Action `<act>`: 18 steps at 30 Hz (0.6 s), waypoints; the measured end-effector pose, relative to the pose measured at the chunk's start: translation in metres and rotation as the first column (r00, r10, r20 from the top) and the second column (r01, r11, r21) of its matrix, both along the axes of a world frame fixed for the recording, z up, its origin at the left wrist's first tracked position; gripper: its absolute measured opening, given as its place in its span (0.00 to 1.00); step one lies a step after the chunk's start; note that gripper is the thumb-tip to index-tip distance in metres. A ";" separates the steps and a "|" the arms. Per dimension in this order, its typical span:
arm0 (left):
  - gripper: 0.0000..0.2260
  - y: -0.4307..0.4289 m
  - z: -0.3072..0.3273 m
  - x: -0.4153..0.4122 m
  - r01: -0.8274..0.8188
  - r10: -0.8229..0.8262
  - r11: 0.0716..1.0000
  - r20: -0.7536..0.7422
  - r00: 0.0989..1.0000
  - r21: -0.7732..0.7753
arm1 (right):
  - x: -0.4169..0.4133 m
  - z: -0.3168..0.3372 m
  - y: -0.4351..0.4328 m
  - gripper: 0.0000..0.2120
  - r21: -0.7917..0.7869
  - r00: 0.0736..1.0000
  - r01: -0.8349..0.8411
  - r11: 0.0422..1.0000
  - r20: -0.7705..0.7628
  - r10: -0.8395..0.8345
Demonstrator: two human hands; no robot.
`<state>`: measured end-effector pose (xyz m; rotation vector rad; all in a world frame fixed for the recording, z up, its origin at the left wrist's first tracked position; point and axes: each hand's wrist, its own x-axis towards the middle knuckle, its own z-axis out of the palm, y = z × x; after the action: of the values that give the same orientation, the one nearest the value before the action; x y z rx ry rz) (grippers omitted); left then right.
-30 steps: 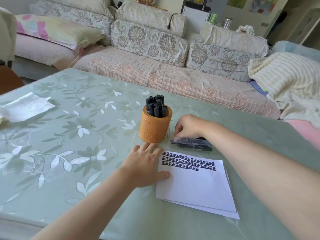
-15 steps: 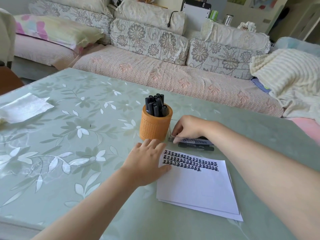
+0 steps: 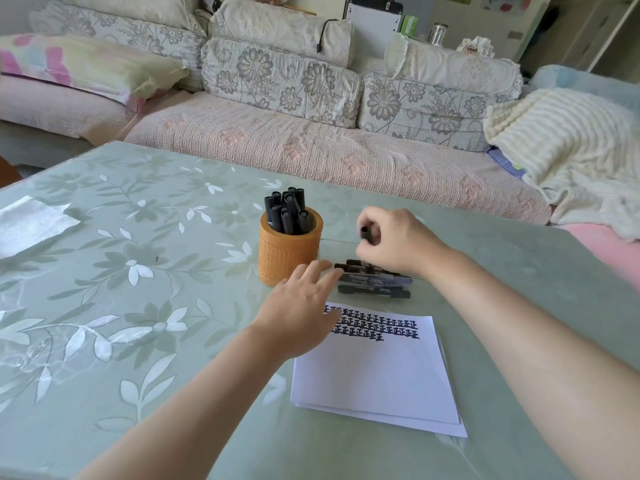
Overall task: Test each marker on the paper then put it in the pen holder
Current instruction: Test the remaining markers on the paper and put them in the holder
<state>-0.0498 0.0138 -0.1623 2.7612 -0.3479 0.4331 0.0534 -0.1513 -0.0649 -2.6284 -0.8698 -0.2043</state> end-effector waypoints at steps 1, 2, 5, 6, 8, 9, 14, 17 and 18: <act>0.27 -0.001 0.001 0.000 -0.008 0.008 1.000 0.014 1.000 0.001 | -0.006 0.000 -0.010 0.06 0.074 0.999 0.008 0.997 0.046 -0.012; 0.27 -0.001 0.003 0.000 -0.017 0.017 1.000 0.026 1.000 -0.004 | -0.013 -0.001 -0.019 0.07 0.156 0.996 0.013 0.988 0.082 -0.026; 0.27 -0.004 0.010 -0.003 -0.038 0.043 0.998 0.092 0.995 -0.048 | -0.033 -0.009 -0.044 0.08 0.393 0.992 0.055 0.918 0.087 -0.097; 0.28 -0.005 0.013 -0.004 -0.037 0.046 0.997 0.133 0.990 -0.065 | -0.039 -0.011 -0.051 0.08 0.444 0.994 0.082 0.892 0.034 -0.108; 0.28 -0.009 0.017 -0.006 -0.027 0.054 0.991 0.215 0.975 -0.129 | -0.052 -0.018 -0.063 0.13 0.473 0.990 0.134 0.871 -0.111 -0.091; 0.28 -0.011 0.020 -0.007 -0.022 0.063 0.986 0.244 0.968 -0.167 | -0.058 -0.023 -0.069 0.16 0.471 0.978 0.160 0.868 -0.192 -0.076; 0.23 -0.021 0.026 -0.018 0.036 -0.006 0.994 0.281 0.960 -0.103 | -0.075 -0.040 -0.084 0.21 0.530 0.903 0.211 0.821 -0.428 0.045; 0.17 -0.025 0.024 -0.020 0.050 -0.023 0.994 0.268 0.963 -0.094 | -0.080 -0.038 -0.085 0.21 0.567 0.868 0.222 0.793 -0.486 0.103; 0.14 -0.025 0.024 -0.020 0.059 -0.027 0.992 0.270 0.962 -0.110 | -0.081 -0.039 -0.086 0.21 0.533 0.868 0.221 0.817 -0.489 0.085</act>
<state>-0.0699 -0.0115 -0.1386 2.5777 -0.4314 0.7936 -0.0278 -0.2370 -0.1037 -1.9887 -0.4324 0.1699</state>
